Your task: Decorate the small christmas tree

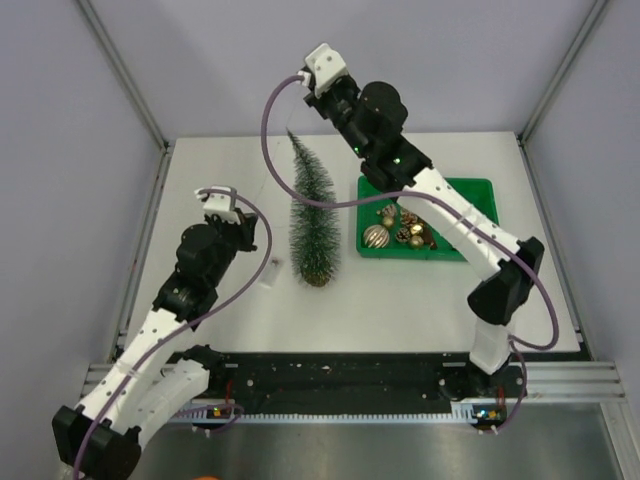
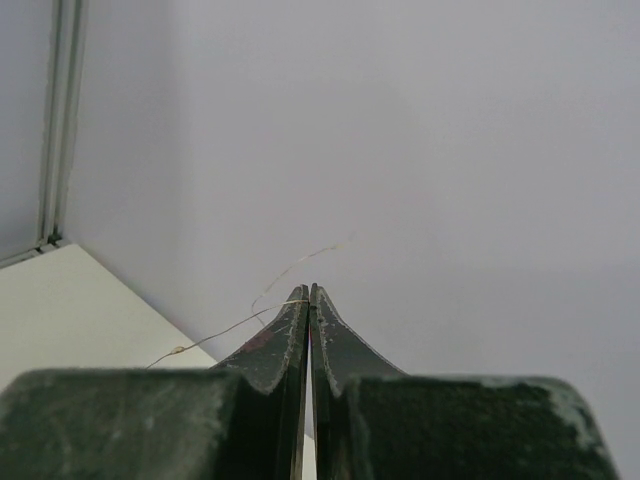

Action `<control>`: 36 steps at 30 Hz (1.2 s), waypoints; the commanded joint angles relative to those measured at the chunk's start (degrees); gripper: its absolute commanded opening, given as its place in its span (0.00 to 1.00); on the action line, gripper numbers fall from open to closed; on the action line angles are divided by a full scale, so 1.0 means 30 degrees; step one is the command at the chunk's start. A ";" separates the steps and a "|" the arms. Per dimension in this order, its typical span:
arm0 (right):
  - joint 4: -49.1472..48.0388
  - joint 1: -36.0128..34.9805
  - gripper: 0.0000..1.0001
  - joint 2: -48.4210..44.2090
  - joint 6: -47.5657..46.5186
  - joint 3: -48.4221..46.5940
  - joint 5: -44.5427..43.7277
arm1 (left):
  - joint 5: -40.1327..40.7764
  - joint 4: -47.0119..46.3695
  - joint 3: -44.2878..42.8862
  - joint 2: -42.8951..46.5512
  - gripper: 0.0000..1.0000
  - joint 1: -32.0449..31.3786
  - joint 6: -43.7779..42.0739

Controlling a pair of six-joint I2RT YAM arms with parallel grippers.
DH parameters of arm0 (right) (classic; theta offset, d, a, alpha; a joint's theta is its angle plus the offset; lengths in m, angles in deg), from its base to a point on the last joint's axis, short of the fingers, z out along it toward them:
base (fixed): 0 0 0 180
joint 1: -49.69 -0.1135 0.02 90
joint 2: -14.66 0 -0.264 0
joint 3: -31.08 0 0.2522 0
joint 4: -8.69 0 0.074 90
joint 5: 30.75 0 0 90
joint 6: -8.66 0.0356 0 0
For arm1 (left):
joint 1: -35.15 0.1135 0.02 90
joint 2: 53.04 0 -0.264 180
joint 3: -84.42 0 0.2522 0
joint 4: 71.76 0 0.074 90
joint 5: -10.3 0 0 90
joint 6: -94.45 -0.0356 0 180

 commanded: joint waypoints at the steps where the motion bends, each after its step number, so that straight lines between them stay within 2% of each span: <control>1: -0.0366 0.0641 0.00 0.1878 0.0850 -0.3448 0.1799 | 0.0395 -0.2489 -0.1043 -0.1079 0.00 0.0066 0.0182; 6: -0.0248 0.1344 0.00 0.4456 0.1699 -0.6175 0.2737 | 0.0657 -0.3046 -0.1424 -0.2077 0.00 0.0067 0.0095; 10: -0.0453 0.1930 0.00 0.5807 0.2725 -0.7086 0.3237 | 0.0921 -0.3602 -0.1455 -0.2605 0.00 0.0096 0.0007; 15: -0.0337 0.2720 0.00 0.7068 0.3370 -0.6651 0.2273 | 0.0775 -0.4801 -0.1309 -0.3395 0.00 0.0242 -0.0081; 19: -0.0278 0.3598 0.00 0.7216 0.3547 -0.4633 0.0518 | 0.0862 -0.6469 -0.0811 -0.4010 0.00 0.0301 -0.0227; 21: -0.0336 0.4038 0.00 0.6838 0.3489 -0.3287 -0.0771 | 0.0921 -0.7262 -0.0606 -0.4303 0.07 0.0301 -0.0227; 26: -0.1506 0.5531 0.00 0.4585 0.4481 0.1339 -0.3176 | 0.0512 -0.8085 -0.0429 -0.4773 0.14 0.0272 -0.0374; 30: -0.2356 0.6557 0.00 0.2446 0.5157 0.5033 -0.4145 | -0.0219 -0.8437 -0.0108 -0.4570 0.44 0.0272 -0.0344; 36: -0.2592 0.6853 0.00 0.0276 0.4486 0.7937 -0.6398 | -0.0924 -0.8116 0.0624 -0.3516 0.65 0.0272 -0.0432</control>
